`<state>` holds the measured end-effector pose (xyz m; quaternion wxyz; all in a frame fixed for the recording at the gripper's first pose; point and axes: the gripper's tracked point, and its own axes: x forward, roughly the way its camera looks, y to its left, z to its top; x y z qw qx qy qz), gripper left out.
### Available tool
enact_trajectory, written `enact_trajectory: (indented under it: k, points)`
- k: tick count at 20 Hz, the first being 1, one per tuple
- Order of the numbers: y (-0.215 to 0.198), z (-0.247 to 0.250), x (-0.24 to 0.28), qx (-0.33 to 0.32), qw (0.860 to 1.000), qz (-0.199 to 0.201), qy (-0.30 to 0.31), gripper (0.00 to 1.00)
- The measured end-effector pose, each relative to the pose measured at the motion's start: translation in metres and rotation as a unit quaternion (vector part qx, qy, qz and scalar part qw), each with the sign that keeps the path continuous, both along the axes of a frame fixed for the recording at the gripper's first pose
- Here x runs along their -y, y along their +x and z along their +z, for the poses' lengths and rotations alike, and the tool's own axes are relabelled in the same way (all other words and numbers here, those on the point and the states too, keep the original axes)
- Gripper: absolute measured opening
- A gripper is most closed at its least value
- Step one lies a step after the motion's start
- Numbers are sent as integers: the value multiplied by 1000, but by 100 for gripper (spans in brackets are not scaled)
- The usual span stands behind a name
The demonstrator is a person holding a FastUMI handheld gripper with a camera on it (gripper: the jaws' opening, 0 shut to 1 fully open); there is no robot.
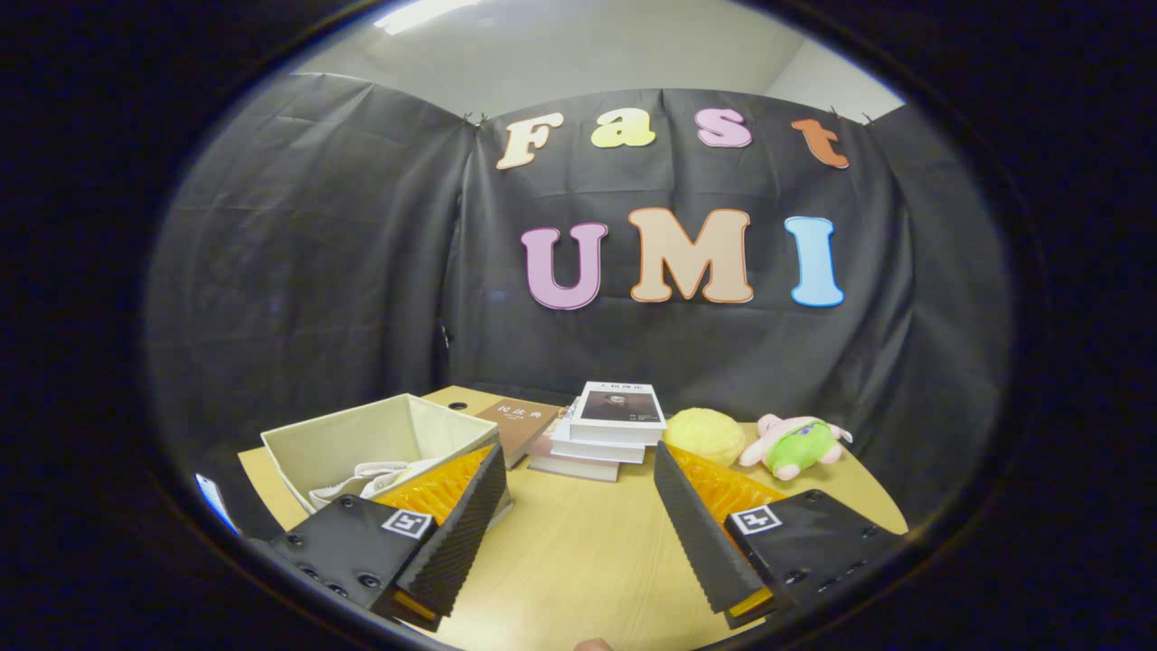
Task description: Open the storage box then place both shoes into the box .Put the left shoe in first, then the right shoe, with the right side of both shoes facing outward in a uniform manner.
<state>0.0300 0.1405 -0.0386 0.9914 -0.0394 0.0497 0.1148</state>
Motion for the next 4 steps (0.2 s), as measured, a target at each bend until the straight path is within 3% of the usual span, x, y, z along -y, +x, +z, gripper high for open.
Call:
enact_trajectory:
  k: [4]
  points:
    - [1, 1, 7, -3, 1000, -2, 21, 100]
